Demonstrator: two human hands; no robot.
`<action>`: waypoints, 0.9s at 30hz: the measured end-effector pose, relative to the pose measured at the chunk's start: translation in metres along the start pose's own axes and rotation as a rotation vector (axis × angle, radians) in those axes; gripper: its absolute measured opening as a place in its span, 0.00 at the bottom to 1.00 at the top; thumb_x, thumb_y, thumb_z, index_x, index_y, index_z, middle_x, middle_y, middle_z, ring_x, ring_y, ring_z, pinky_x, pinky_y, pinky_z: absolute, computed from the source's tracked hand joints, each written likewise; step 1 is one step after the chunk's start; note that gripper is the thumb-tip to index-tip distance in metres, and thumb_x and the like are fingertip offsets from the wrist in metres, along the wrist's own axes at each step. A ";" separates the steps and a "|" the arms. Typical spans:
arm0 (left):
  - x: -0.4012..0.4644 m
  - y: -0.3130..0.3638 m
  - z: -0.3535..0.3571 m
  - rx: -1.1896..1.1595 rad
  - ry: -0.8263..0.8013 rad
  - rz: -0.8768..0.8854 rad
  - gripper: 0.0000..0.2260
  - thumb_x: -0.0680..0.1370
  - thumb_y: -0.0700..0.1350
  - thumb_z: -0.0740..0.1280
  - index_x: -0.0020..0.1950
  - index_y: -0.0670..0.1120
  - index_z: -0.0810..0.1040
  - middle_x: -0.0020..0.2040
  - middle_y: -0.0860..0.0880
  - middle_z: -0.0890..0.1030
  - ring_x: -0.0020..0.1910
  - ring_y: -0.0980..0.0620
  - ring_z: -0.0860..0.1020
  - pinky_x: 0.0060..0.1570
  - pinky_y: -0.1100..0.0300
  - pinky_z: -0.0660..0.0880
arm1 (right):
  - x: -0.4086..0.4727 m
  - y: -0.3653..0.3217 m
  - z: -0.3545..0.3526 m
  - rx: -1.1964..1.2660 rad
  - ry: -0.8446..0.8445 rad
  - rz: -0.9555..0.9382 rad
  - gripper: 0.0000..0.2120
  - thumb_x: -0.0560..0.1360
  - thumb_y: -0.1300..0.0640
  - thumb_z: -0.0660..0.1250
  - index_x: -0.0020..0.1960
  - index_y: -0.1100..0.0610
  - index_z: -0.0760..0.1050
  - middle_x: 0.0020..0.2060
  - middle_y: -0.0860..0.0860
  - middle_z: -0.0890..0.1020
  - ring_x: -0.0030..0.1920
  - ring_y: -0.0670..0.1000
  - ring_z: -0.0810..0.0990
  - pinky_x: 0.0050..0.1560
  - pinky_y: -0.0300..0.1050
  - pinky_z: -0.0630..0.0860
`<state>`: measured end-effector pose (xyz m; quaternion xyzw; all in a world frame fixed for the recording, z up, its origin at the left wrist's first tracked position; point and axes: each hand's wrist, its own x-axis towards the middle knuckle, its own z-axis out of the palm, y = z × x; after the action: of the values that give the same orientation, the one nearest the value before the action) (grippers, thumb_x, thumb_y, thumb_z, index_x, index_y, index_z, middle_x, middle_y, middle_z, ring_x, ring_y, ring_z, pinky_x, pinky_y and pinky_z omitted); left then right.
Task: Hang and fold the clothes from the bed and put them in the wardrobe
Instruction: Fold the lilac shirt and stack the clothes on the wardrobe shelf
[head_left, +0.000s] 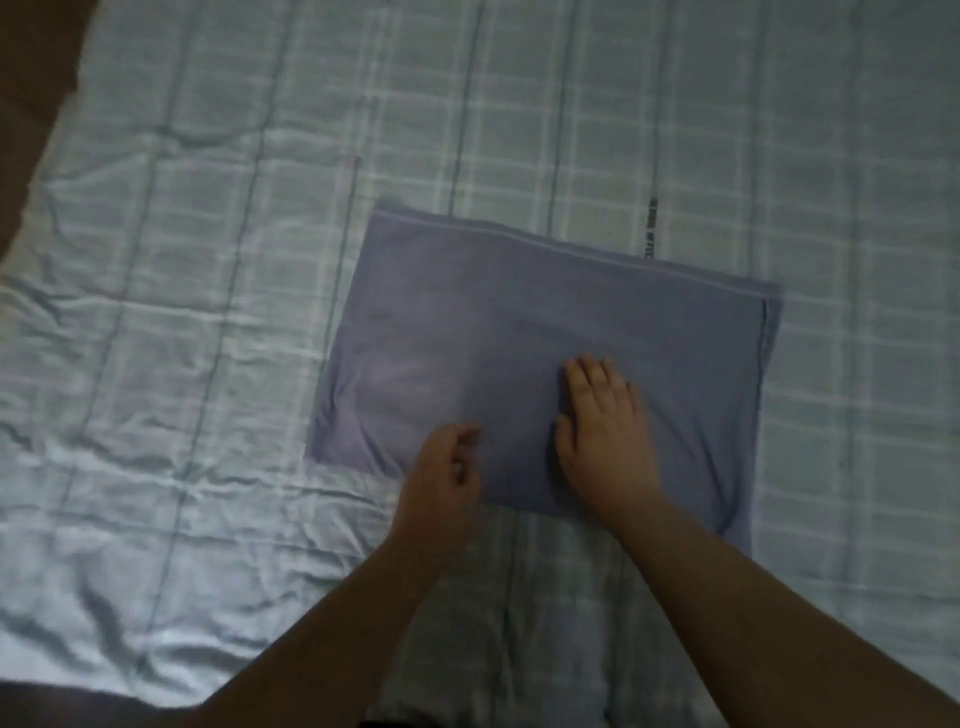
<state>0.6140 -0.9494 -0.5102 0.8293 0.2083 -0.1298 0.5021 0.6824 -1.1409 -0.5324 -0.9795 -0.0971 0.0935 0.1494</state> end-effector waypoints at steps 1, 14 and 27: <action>-0.004 0.008 0.003 -0.202 0.042 -0.205 0.11 0.76 0.39 0.64 0.57 0.45 0.76 0.46 0.48 0.80 0.41 0.51 0.79 0.42 0.60 0.78 | 0.008 0.000 -0.003 0.001 -0.023 -0.049 0.28 0.75 0.53 0.59 0.74 0.59 0.67 0.73 0.58 0.69 0.73 0.61 0.66 0.73 0.62 0.61; -0.032 0.023 0.055 -0.930 0.377 -0.897 0.02 0.78 0.35 0.65 0.47 0.40 0.76 0.38 0.43 0.77 0.36 0.51 0.76 0.38 0.55 0.78 | 0.172 0.063 -0.057 0.005 -0.257 -0.088 0.34 0.74 0.49 0.71 0.75 0.56 0.64 0.72 0.59 0.69 0.72 0.61 0.67 0.73 0.56 0.63; -0.032 0.034 0.074 -1.062 0.262 -1.000 0.06 0.79 0.35 0.64 0.42 0.42 0.75 0.25 0.46 0.76 0.18 0.56 0.71 0.18 0.70 0.65 | 0.211 0.041 -0.061 0.095 -0.479 -0.011 0.08 0.76 0.53 0.67 0.44 0.57 0.79 0.41 0.56 0.79 0.46 0.56 0.79 0.43 0.42 0.67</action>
<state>0.6010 -1.0359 -0.5044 0.2894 0.6541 -0.1248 0.6876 0.9050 -1.1503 -0.5200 -0.9208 -0.1304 0.3266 0.1687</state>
